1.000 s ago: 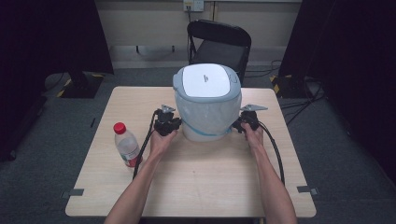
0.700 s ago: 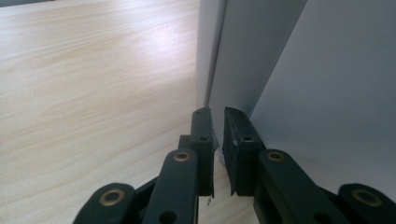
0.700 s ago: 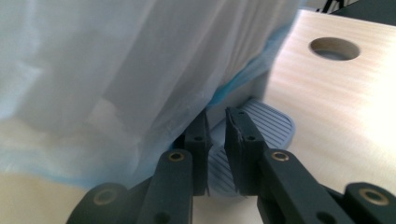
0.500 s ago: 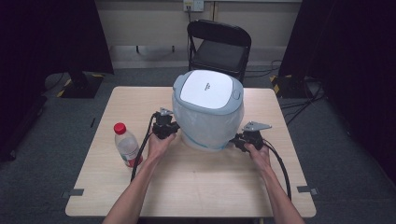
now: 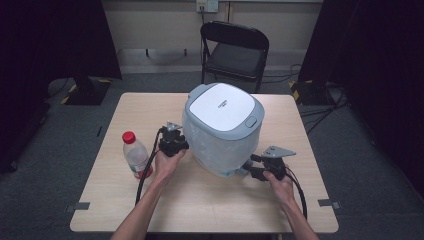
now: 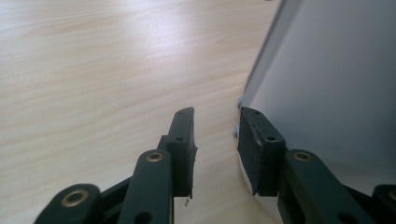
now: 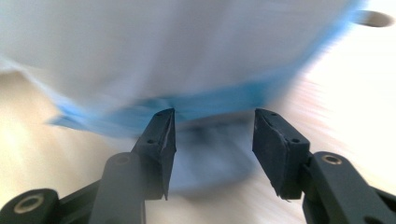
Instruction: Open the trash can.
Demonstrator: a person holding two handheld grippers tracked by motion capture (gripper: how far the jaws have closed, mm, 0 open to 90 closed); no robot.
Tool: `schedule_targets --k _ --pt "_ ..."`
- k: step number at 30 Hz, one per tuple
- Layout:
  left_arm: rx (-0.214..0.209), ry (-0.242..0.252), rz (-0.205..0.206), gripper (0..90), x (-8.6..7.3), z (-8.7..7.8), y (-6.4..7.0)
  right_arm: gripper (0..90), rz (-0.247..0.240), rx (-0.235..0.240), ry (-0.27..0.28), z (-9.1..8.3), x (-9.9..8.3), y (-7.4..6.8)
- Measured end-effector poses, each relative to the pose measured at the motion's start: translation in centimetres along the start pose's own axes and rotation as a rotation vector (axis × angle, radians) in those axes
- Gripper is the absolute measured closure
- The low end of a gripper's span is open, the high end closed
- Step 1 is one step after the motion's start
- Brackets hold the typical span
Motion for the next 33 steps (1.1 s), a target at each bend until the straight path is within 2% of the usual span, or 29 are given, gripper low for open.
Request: schedule_targets --k 1,2,4,5,6,7,9,10,12,13,14,16,17,18,19,20,21,22,23,24,25,26,27,28,29,30,31,32,33 --pt "0.000 0.000 0.000 64.1 0.0 0.0 0.0 48.8 0.000 0.000 0.000 0.0 0.0 0.0" --pt "-0.022 0.003 -0.011 64.3 -1.0 -0.8 0.5 48.1 -0.002 -0.067 -0.015 -0.2 -0.5 1.4" --pt "-0.041 0.004 -0.012 62.6 -1.9 -1.3 0.9 45.6 0.031 -0.128 -0.032 0.1 -1.2 3.0" --pt "-0.041 0.004 -0.012 62.1 -1.9 -1.3 0.9 45.6 0.031 -0.128 -0.032 0.1 -1.2 3.0" --pt "-0.053 0.007 -0.014 62.1 -2.2 -1.5 1.2 45.7 0.046 -0.157 -0.041 0.5 -1.5 3.7" --pt "-0.051 0.004 -0.007 62.3 -2.4 -1.6 1.5 45.6 0.039 -0.178 -0.066 1.3 -2.0 4.4" --pt "-0.048 0.012 0.004 62.3 -2.6 -1.9 1.7 45.7 0.039 -0.182 -0.074 1.6 -2.1 4.4" --pt "-0.055 0.015 -0.003 62.3 -2.6 -1.9 1.7 45.7 0.038 -0.159 -0.078 1.8 -2.1 4.2" --pt "-0.069 0.020 -0.029 61.4 -2.5 -1.8 1.4 54.9 0.016 -0.139 -0.070 1.6 -1.9 3.6" --pt "-0.069 0.020 -0.029 61.5 -2.5 -1.8 1.4 54.9 0.016 -0.139 -0.070 1.6 -1.9 3.6" --pt "-0.066 0.026 -0.033 61.7 -2.4 -1.6 1.3 60.0 0.018 -0.107 -0.081 1.5 -2.2 3.2" --pt "-0.055 0.026 -0.054 61.6 -2.3 -1.6 1.1 63.0 -0.007 -0.088 -0.084 1.3 -2.4 2.6" --pt "-0.055 0.026 -0.054 61.7 -2.3 -1.6 1.1 63.0 -0.007 -0.088 -0.084 1.3 -2.4 2.6" --pt "-0.047 0.015 -0.058 61.7 -2.2 -1.4 0.7 60.7 -0.015 -0.036 -0.081 1.1 -2.5 1.8" --pt "-0.047 0.015 -0.058 61.7 -2.2 -1.4 0.7 60.7 -0.015 -0.036 -0.081 1.1 -2.5 1.8" --pt "-0.035 0.016 -0.050 62.0 -2.0 -1.3 0.5 61.0 -0.037 0.016 -0.076 0.9 -2.6 0.5" --pt "-0.035 0.016 -0.050 62.3 -2.0 -1.3 0.5 61.0 -0.037 0.016 -0.076 0.9 -2.6 0.5" --pt "-0.045 0.019 -0.056 62.7 -2.0 -1.2 0.4 61.1 -0.066 0.053 -0.079 0.7 -2.7 -1.0" --pt "-0.045 0.019 -0.056 62.7 -2.0 -1.2 0.4 61.1 -0.066 0.053 -0.079 0.7 -2.7 -1.0" --pt "-0.061 0.016 -0.053 62.7 -2.0 -1.1 0.5 60.5 -0.083 0.076 -0.081 0.5 -2.7 -1.8" --pt "-0.065 0.011 -0.044 61.7 -2.0 -1.1 0.5 55.4 -0.100 0.096 -0.090 0.4 -2.8 -2.6" --pt "-0.080 0.011 -0.040 59.4 -2.0 -1.0 0.6 52.7 -0.109 0.102 -0.125 0.0 -3.0 -2.8" --pt "-0.088 0.015 -0.048 59.4 -2.0 -1.0 0.7 52.7 -0.109 0.102 -0.125 0.0 -3.0 -2.8" --pt "-0.089 0.017 -0.048 59.5 -1.9 -0.9 0.7 52.2 -0.088 0.077 -0.148 -0.1 -3.0 -2.5" --pt "-0.085 0.010 -0.041 59.7 -1.8 -1.0 0.7 51.3 0.002 0.011 -0.163 -0.3 -3.0 -0.4" --pt "-0.085 0.010 -0.041 60.0 -1.8 -1.0 0.7 51.3 0.002 0.011 -0.163 -0.3 -3.0 -0.4" --pt "-0.086 0.007 -0.034 60.0 -1.8 -0.9 0.7 51.0 0.021 -0.038 -0.160 -0.3 -2.9 0.6" --pt "-0.089 0.000 -0.035 61.1 -1.6 -0.8 0.7 49.1 0.073 -0.095 -0.113 -0.3 -2.0 2.7" --pt "-0.089 0.000 -0.035 61.4 -1.6 -0.8 0.7 49.1 0.073 -0.095 -0.113 -0.3 -2.0 2.7"
Point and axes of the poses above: each handheld gripper's, and its own axes: z roughly forward along the jaws, x roughly out of its top, y roughly to its right, the point moved 4 cm from there along z, roughly forward along the jaws, and after that the axes turned 7 degrees about -x, right-handed, at the moved point
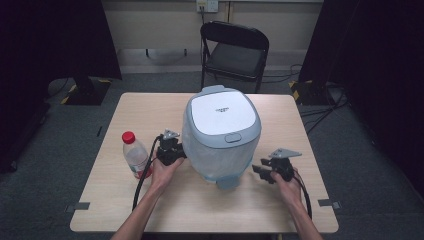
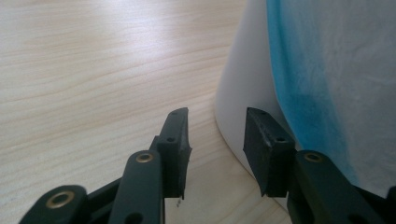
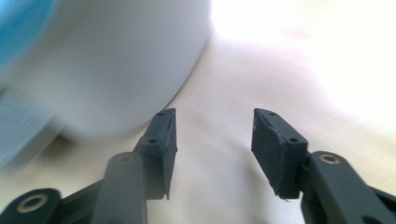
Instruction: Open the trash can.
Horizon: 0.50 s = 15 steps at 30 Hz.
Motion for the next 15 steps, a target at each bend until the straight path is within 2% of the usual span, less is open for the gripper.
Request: schedule_targets --k 1,2,4,6,7,8,10,11,12,13,14,15 --pt "-0.008 -0.005 -0.007 61.3 0.2 0.2 0.0 46.7 0.031 -0.030 0.049 0.6 1.4 0.9" --pt "-0.008 -0.005 -0.007 61.3 0.2 0.2 0.0 46.7 0.031 -0.030 0.049 0.6 1.4 0.9" --pt "-0.014 0.004 -0.018 61.0 0.4 0.7 -0.2 44.9 0.029 -0.049 0.069 1.5 2.8 1.2" --pt "-0.010 -0.002 -0.008 60.8 0.6 1.1 -0.2 44.0 0.048 -0.052 0.088 2.5 3.9 1.5" --pt "-0.010 -0.003 0.007 59.9 0.8 1.4 -0.2 42.7 0.040 -0.045 0.091 3.4 4.9 1.6" --pt "-0.010 -0.003 0.007 59.9 0.8 1.4 -0.2 42.7 0.040 -0.045 0.091 3.4 4.9 1.6" --pt "-0.020 -0.010 0.008 60.3 0.8 1.6 -0.4 45.8 0.056 -0.033 0.106 3.7 5.3 1.5" --pt "-0.039 -0.010 0.021 62.6 0.8 1.7 -0.4 50.8 0.058 -0.044 0.102 3.6 5.4 1.2" --pt "-0.039 -0.010 0.021 65.0 0.8 1.7 -0.4 55.4 0.059 -0.044 0.102 3.5 5.3 1.0" --pt "-0.063 -0.003 0.029 66.6 0.8 1.8 -0.4 59.8 0.054 -0.040 0.101 3.3 5.2 0.8" --pt "-0.063 -0.003 0.029 66.7 0.8 1.8 -0.4 59.8 0.054 -0.040 0.101 3.3 5.2 0.8" --pt "-0.079 -0.005 0.018 69.1 0.7 1.8 -0.4 64.5 0.032 -0.050 0.108 2.8 5.0 0.4"
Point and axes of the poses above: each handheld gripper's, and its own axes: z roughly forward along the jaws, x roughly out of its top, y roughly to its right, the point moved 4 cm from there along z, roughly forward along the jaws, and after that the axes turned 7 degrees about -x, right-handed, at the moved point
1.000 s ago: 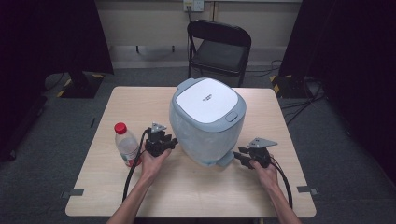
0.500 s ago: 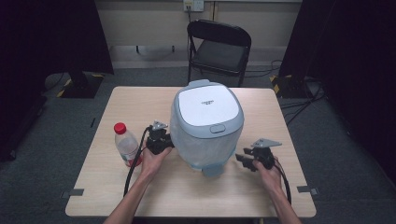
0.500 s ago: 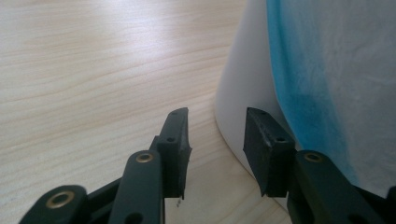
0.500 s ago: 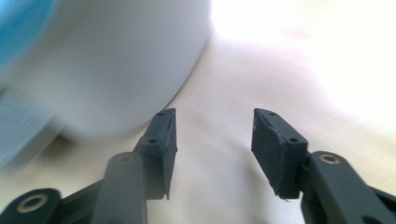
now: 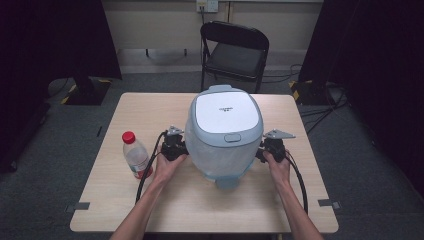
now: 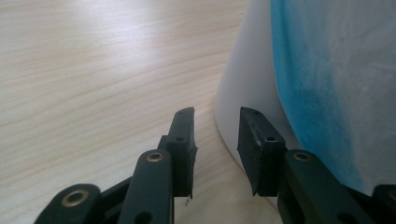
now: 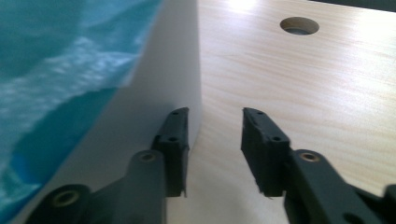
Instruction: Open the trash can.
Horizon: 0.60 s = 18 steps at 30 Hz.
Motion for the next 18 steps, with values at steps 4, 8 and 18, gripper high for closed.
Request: schedule_targets --k 4,8,18 --pt "-0.032 -0.009 0.011 72.2 -0.4 -0.3 0.8 67.0 0.006 0.006 0.006 -0.9 -0.6 -0.4" --pt "-0.047 -0.017 0.007 71.9 -1.4 -1.0 2.1 66.1 0.017 0.028 -0.016 -2.8 -1.7 -1.1" --pt "-0.074 -0.040 0.040 70.9 -1.4 -0.5 3.6 55.5 0.042 -0.017 -0.041 -5.1 -2.9 -0.7"
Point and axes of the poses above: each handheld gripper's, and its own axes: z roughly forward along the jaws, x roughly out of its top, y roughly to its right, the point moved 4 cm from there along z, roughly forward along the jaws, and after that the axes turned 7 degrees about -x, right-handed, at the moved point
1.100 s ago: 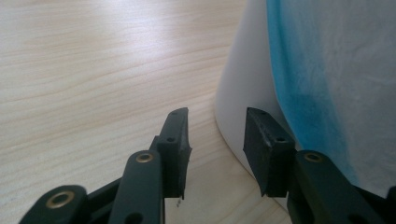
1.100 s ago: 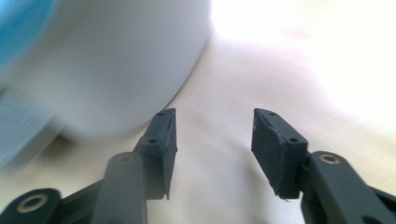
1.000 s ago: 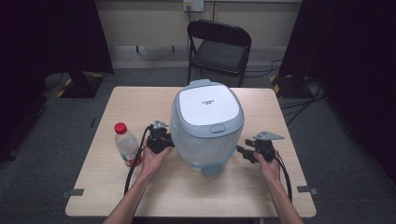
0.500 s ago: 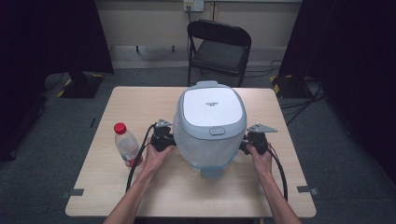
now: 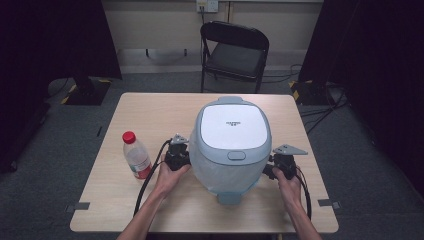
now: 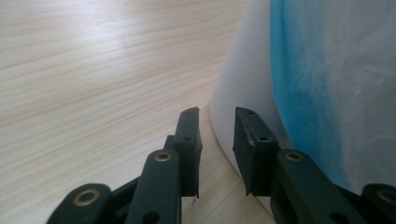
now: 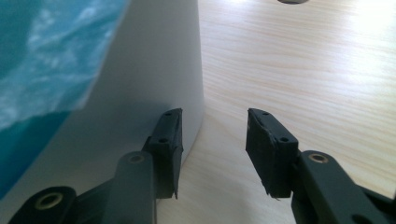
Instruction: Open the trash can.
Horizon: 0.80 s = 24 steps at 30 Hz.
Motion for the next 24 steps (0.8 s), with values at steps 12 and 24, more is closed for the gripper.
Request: schedule_targets --k 12,24 --pt "0.057 -0.014 0.067 47.2 -0.2 -1.7 0.4 34.4 -0.016 -0.057 -0.065 0.5 -1.7 1.4" --pt "0.061 0.029 0.068 42.9 0.2 -6.3 2.0 30.8 -0.060 -0.111 -0.131 -0.1 -4.9 1.6"
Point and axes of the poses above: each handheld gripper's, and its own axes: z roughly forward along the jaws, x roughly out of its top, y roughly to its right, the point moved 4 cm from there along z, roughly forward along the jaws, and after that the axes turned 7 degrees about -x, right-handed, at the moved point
